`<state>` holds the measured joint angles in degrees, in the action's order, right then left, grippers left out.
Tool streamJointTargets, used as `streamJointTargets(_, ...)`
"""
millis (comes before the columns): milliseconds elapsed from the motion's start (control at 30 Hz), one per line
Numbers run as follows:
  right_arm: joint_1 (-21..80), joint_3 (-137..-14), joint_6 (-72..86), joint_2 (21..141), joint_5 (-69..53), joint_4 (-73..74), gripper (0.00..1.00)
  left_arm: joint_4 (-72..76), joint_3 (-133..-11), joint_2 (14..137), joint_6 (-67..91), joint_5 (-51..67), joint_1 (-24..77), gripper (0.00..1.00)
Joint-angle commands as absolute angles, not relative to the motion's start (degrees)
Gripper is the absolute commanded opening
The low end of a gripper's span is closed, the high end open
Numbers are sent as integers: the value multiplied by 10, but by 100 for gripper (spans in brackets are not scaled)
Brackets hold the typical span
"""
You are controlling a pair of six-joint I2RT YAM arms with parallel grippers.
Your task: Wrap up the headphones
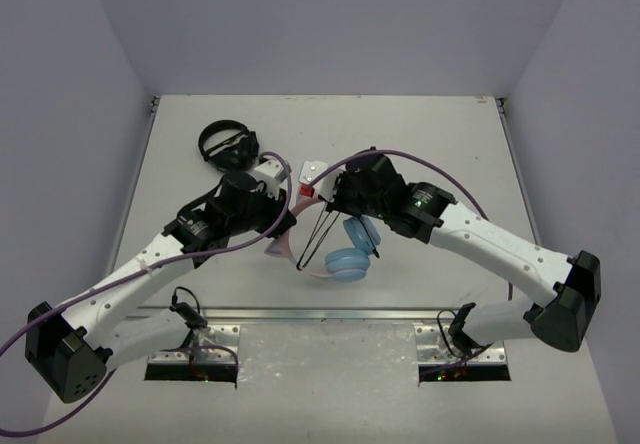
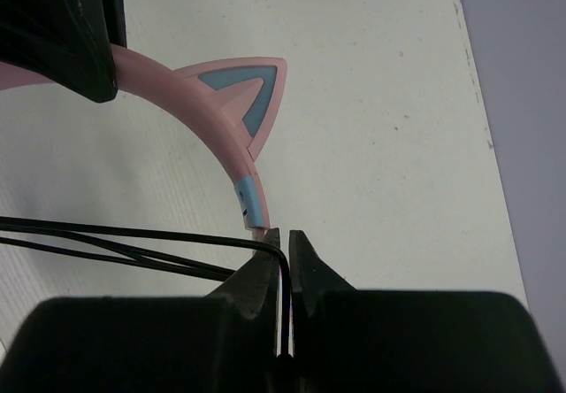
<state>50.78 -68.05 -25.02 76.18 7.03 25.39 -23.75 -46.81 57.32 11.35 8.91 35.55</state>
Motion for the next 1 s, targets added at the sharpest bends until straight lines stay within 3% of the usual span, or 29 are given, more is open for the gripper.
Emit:
streamJointTargets(0,469,-683,-272,747,125,175,1,-247,-465,551,101,120,369,0)
streamJointTargets(300,446,-656,-304,769,165,138,6,-255,-468,562,103,85,369,0)
streamJointTargets(467,421,-634,-287,760,145,119,11,-253,-471,564,101,91,370,0)
streamJointTargets(767,386,-627,-258,743,76,130,10,-246,-495,561,111,83,364,0)
streamJointTargets(967,373,-604,-212,747,34,120,13,-256,-564,586,117,112,365,0)
